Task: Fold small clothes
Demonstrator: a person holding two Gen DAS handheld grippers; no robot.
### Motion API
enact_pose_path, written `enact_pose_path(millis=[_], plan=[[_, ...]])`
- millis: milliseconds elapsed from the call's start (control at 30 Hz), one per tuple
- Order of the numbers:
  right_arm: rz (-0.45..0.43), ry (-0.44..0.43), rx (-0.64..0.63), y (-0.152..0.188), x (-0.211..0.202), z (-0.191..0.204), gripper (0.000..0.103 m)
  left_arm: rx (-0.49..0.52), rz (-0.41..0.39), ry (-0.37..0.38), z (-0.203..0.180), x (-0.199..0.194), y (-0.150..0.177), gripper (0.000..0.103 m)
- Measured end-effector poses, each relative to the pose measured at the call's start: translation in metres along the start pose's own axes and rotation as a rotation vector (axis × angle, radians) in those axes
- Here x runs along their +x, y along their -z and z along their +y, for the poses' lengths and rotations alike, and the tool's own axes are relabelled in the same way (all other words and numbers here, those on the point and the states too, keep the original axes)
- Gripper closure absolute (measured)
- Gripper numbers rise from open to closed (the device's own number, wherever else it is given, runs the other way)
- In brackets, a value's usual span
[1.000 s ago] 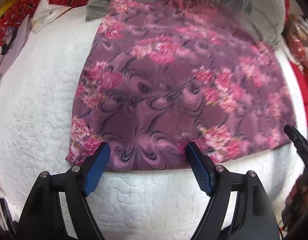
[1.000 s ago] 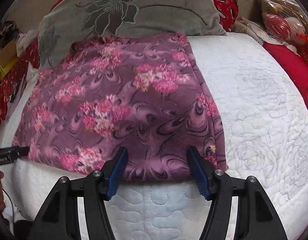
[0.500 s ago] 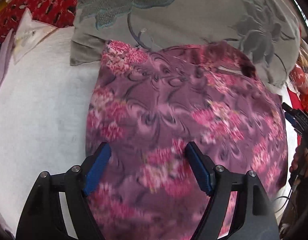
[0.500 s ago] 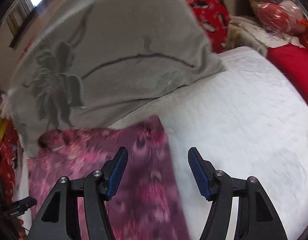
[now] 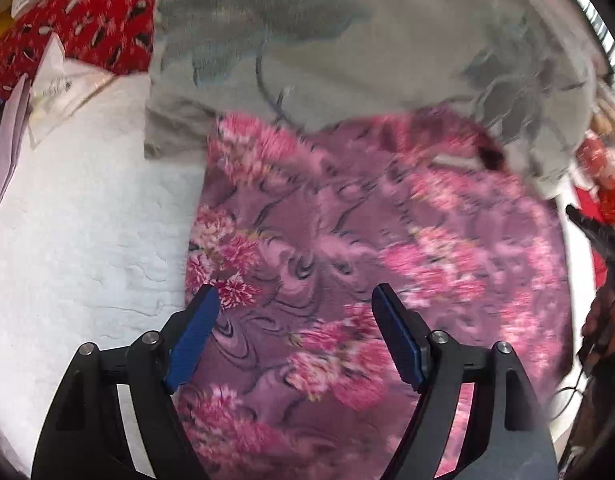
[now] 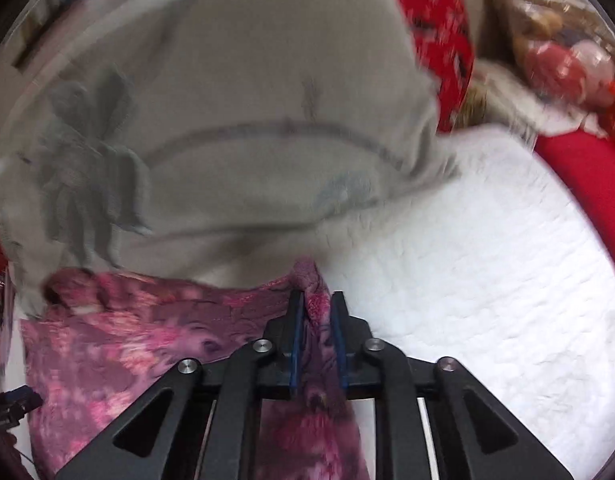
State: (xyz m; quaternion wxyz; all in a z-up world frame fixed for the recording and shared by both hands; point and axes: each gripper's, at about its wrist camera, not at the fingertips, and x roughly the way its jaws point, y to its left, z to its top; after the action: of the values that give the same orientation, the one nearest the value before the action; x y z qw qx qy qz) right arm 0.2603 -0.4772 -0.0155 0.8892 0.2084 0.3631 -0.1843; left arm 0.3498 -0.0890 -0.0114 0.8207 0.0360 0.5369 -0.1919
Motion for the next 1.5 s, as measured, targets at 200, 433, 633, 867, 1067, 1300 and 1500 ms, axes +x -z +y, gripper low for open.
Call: enact_pose_path(millis=[200, 433, 633, 867, 1067, 1300, 1500], plan=[[0.149, -0.114, -0.043, 0.039, 0.002, 0.0, 0.072, 0.016, 0.077, -0.05, -0.011, 0.029, 0.013, 0.022], [0.103, -0.164, -0.04, 0.067, -0.052, -0.005, 0.068, 0.079, -0.015, -0.01, -0.024, -0.024, 0.031, 0.023], [0.168, -0.067, -0.067, 0.112, -0.059, -0.007, 0.056, 0.13, 0.08, -0.037, -0.028, 0.014, 0.055, 0.02], [0.131, -0.122, -0.243, 0.131, -0.106, 0.069, 0.052, 0.014, 0.076, 0.062, 0.021, -0.011, 0.029, 0.02], [0.204, -0.29, -0.53, 0.197, -0.111, 0.183, 0.046, -0.128, 0.198, 0.146, 0.058, -0.002, 0.03, 0.021], [0.11, -0.332, -0.908, 0.279, -0.121, 0.289, 0.039, -0.174, 0.29, 0.263, 0.079, 0.01, 0.031, 0.021], [-0.098, -0.145, -1.039, 0.306, -0.109, 0.323, 0.026, -0.223, 0.287, 0.306, 0.097, 0.007, 0.015, 0.021]])
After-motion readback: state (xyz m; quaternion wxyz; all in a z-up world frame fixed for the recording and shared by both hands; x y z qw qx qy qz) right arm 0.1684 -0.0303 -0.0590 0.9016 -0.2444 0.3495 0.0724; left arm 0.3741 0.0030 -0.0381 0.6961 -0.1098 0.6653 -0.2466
